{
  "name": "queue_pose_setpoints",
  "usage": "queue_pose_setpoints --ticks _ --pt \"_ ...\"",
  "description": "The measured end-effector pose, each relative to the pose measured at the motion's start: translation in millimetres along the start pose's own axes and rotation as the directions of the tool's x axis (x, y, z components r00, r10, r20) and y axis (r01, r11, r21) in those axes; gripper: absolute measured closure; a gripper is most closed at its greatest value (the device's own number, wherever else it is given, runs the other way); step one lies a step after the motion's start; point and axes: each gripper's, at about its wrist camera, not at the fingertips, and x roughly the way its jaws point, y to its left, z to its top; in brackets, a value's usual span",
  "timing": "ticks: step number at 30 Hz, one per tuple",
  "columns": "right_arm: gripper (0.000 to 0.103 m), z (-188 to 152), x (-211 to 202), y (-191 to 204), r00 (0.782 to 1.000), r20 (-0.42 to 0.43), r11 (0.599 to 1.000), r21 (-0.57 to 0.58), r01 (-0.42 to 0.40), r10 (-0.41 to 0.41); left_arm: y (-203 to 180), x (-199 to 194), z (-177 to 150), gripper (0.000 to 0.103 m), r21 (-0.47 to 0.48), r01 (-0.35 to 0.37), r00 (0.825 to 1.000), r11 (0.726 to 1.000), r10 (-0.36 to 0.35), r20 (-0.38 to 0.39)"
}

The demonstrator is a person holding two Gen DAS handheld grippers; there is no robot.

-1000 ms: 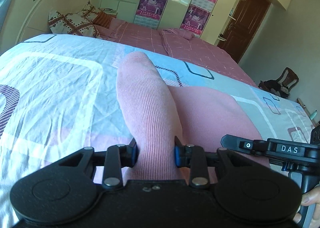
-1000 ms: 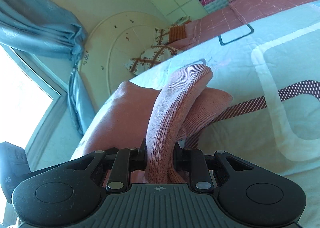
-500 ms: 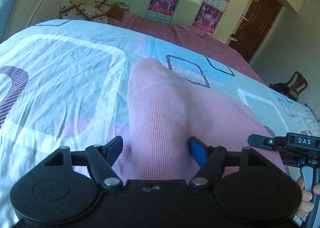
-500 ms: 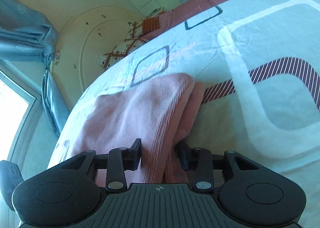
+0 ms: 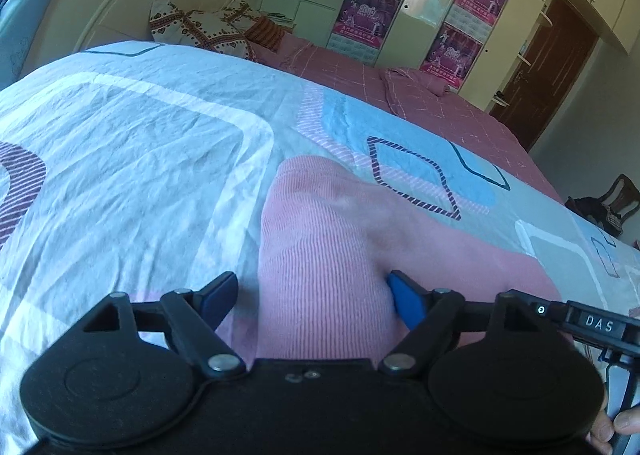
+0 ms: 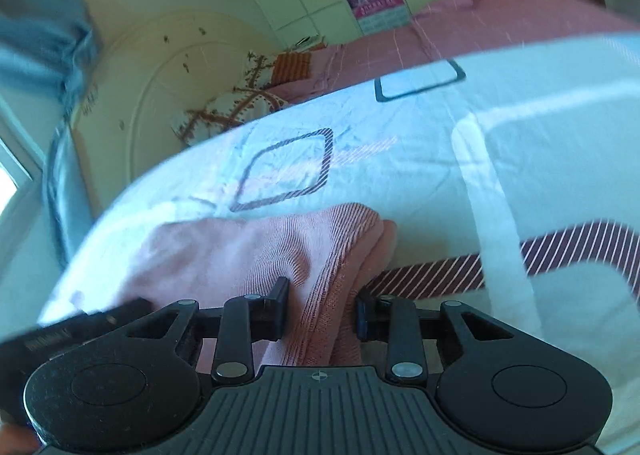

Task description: Fold small clothes

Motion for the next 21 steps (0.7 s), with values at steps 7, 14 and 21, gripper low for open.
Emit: queue_pose_setpoints --ticks 7,14,21 --pt "0.071 -6 -15 -7 0.999 0.008 0.999 0.007 0.045 -0.045 -11 -31 -3 0.023 0.043 -0.024 1.0 0.999 0.023 0.02" --pt "0.071 -15 -74 11 0.997 0.072 0.998 -0.067 0.023 -0.018 -17 -70 -27 0.023 0.079 -0.043 0.998 0.996 0.039 0.053" --pt "0.071 -51 -96 54 0.998 0.063 0.973 -0.228 0.024 -0.01 -28 -84 -53 0.023 0.112 -0.048 0.999 0.992 0.047 0.013"
